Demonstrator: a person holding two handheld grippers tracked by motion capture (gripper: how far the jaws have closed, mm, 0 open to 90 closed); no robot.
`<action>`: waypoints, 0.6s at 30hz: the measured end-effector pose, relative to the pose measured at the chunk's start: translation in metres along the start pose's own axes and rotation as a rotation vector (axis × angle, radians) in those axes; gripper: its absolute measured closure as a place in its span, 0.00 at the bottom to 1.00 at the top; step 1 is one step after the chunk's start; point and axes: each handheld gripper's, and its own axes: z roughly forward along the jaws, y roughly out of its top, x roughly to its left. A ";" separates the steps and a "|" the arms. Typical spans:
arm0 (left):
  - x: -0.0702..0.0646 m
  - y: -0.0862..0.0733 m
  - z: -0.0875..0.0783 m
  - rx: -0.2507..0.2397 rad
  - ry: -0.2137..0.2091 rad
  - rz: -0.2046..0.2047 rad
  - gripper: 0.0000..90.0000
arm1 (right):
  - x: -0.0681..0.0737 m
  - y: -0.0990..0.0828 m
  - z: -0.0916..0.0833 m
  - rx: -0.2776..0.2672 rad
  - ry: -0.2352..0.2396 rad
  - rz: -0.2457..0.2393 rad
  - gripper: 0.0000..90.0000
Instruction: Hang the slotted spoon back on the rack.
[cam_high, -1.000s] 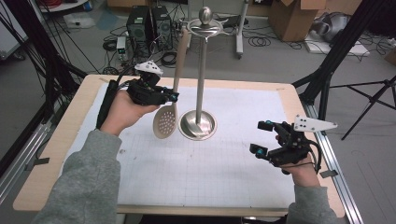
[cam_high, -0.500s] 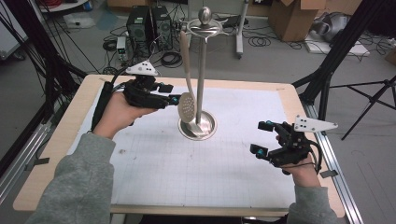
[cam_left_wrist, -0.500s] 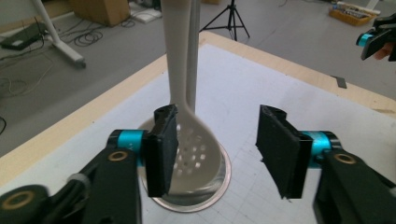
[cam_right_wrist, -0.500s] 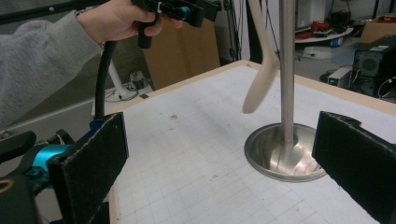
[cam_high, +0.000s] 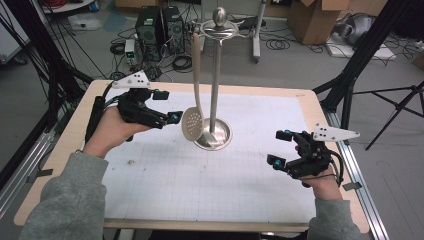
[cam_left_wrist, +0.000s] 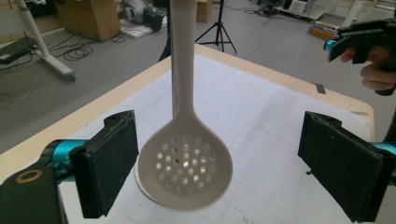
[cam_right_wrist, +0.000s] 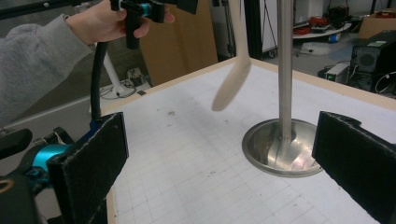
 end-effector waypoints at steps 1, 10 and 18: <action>-0.001 -0.001 -0.002 -0.010 -0.004 0.001 0.13 | 0.000 0.000 0.000 0.000 -0.002 0.000 0.02; -0.002 -0.022 -0.021 -0.013 0.069 -0.009 0.13 | 0.001 0.000 0.002 0.007 -0.005 -0.002 0.02; 0.000 -0.048 -0.033 -0.019 0.113 -0.036 0.13 | 0.001 -0.001 0.003 0.021 -0.014 0.000 0.02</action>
